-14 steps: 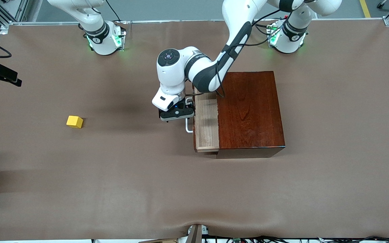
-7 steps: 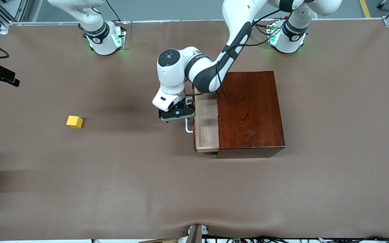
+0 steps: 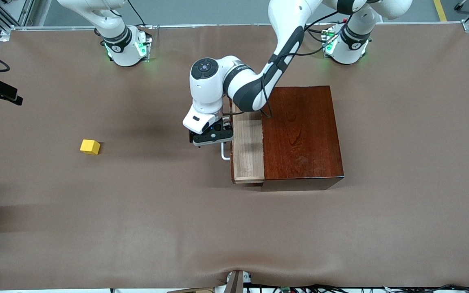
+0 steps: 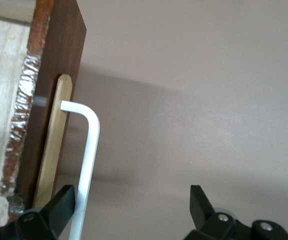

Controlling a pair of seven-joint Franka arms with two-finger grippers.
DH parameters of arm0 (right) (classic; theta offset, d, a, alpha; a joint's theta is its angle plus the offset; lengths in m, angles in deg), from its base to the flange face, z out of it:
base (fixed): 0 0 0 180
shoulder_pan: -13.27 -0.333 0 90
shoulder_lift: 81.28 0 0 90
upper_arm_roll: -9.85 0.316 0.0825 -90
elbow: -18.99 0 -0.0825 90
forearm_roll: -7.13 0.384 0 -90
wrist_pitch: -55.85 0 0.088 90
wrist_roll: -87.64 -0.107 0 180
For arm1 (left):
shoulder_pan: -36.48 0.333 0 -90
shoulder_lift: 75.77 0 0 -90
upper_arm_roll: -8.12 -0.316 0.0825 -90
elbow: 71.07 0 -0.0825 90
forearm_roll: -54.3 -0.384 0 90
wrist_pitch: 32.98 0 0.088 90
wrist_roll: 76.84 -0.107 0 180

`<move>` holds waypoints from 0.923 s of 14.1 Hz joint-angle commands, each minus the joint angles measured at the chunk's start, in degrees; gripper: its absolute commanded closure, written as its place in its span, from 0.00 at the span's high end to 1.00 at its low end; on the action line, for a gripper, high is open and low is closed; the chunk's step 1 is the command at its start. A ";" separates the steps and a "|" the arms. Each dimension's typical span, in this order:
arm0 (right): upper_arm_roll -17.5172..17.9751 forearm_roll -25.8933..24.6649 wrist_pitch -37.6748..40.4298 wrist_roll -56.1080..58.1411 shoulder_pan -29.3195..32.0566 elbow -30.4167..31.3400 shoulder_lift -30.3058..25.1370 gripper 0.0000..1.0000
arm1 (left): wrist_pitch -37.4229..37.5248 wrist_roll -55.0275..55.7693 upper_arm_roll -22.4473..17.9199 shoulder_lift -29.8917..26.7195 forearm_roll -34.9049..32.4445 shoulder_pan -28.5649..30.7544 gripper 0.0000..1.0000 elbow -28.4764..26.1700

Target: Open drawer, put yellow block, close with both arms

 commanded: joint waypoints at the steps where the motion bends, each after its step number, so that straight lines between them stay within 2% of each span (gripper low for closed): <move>1: 0.70 -0.42 0.76 -0.59 0.98 -0.96 0.39 1.00 | 1.12 -0.52 -0.53 -1.27 0.11 -0.11 1.00 1.17; 3: 0.70 -0.42 0.76 -0.59 1.07 -0.96 0.39 1.00 | 4.55 -2.11 -0.44 -2.14 -2.60 -0.02 1.00 1.17; 5: 0.70 -0.24 0.76 -0.59 1.33 -0.87 0.39 1.00 | 7.54 -2.29 0.00 -3.37 -2.62 0.07 1.00 1.26; 7: 0.70 -0.16 0.76 -0.50 1.42 -0.87 0.47 1.00 | 10.79 -3.86 -0.70 -8.97 -2.44 1.38 1.00 1.18; 10: 0.70 -0.15 0.76 -0.59 1.25 -0.96 0.65 1.00 | 17.63 -10.34 -0.79 -17.06 -2.18 6.64 1.00 -0.05; 13: 0.79 0.02 0.41 -0.42 1.33 -1.22 1.88 1.00 | 25.29 -22.20 -0.35 -23.40 -2.00 15.77 1.00 -0.50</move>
